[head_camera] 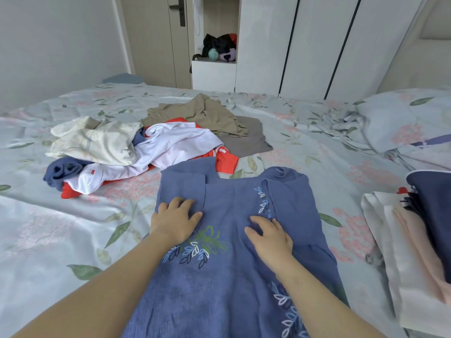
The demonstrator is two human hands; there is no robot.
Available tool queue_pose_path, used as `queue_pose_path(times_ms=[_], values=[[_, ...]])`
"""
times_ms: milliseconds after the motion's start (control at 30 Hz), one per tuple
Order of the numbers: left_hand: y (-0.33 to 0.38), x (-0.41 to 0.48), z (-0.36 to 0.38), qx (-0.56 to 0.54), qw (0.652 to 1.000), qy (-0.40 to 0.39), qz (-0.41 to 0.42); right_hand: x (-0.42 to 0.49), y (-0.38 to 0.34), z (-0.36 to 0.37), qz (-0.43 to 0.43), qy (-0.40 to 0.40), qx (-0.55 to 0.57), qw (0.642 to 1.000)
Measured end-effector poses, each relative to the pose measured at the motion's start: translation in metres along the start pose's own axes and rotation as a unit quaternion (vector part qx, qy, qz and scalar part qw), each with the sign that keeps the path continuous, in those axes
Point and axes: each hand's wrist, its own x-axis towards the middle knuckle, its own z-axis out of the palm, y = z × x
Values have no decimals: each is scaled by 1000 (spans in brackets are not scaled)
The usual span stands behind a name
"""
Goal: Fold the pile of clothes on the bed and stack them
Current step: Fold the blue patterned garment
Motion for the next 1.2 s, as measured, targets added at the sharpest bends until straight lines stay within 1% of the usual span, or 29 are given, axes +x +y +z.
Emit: queue_pose_path(times_ms=[33, 67, 100, 133, 167, 200, 233, 267, 300, 333, 367, 433, 500, 533, 567, 633, 700, 733, 800, 833, 967, 1067, 1133, 1167, 1200], values=[[1, -1, 1, 28, 1000, -15, -1, 1, 2, -12, 11, 32, 108, 994], [4, -1, 1, 47, 998, -29, -4, 4, 8, -25, 17, 96, 164, 982], [8, -1, 1, 54, 998, -34, -11, 8, 17, -37, 27, 165, 163, 972], [13, -1, 1, 51, 998, -28, -23, 12, 30, -48, 44, 218, 142, 965], [20, -1, 1, 44, 998, -11, -37, 15, 42, -57, 73, 240, 125, 960], [29, -1, 1, 38, 998, 13, -45, 16, 53, -64, 103, 236, 115, 960], [39, -1, 3, 29, 998, 47, -36, 17, 63, -67, 128, 213, 116, 962], [50, -1, 7, 6, 997, 82, -12, 16, 69, -68, 143, 188, 121, 964], [63, 1, 12, -42, 993, 109, 26, 15, 75, -69, 146, 164, 127, 967], [78, 3, 15, -104, 985, 119, 68, 14, 80, -71, 144, 146, 136, 969], [94, 5, 18, -164, 974, 111, 110, 13, 84, -73, 145, 135, 145, 969], [126, 6, 21, -236, 952, 54, 186, 10, 93, -78, 154, 118, 163, 967], [155, 8, 27, -242, 941, -45, 230, 5, 101, -83, 162, 99, 198, 962], [167, 11, 32, -226, 941, -91, 234, 2, 103, -85, 165, 87, 214, 959], [178, 15, 37, -195, 946, -121, 229, -1, 104, -87, 166, 76, 227, 957], [197, 23, 44, -101, 966, -135, 197, -6, 103, -91, 158, 47, 246, 955], [216, 26, 44, -24, 981, -120, 152, -8, 102, -95, 145, 13, 267, 953], [224, 24, 42, 9, 984, -104, 142, -8, 103, -96, 141, -3, 275, 951], [238, 20, 42, 51, 985, -68, 148, -9, 106, -98, 130, -31, 283, 950], [243, 19, 44, 54, 985, -61, 149, -10, 108, -99, 122, -39, 289, 949], [255, 18, 53, 43, 988, -55, 138, -10, 115, -99, 98, -70, 300, 946], [252, 20, 53, 0, 992, -42, 120, -11, 116, -98, 87, -85, 294, 948], [244, 26, 50, -91, 990, -48, 92, -13, 114, -98, 81, -77, 292, 950], [239, 29, 47, -157, 984, -46, 74, -14, 111, -100, 77, -74, 297, 949], [232, 33, 46, -235, 970, -42, 53, -16, 106, -100, 74, -73, 302, 948]])
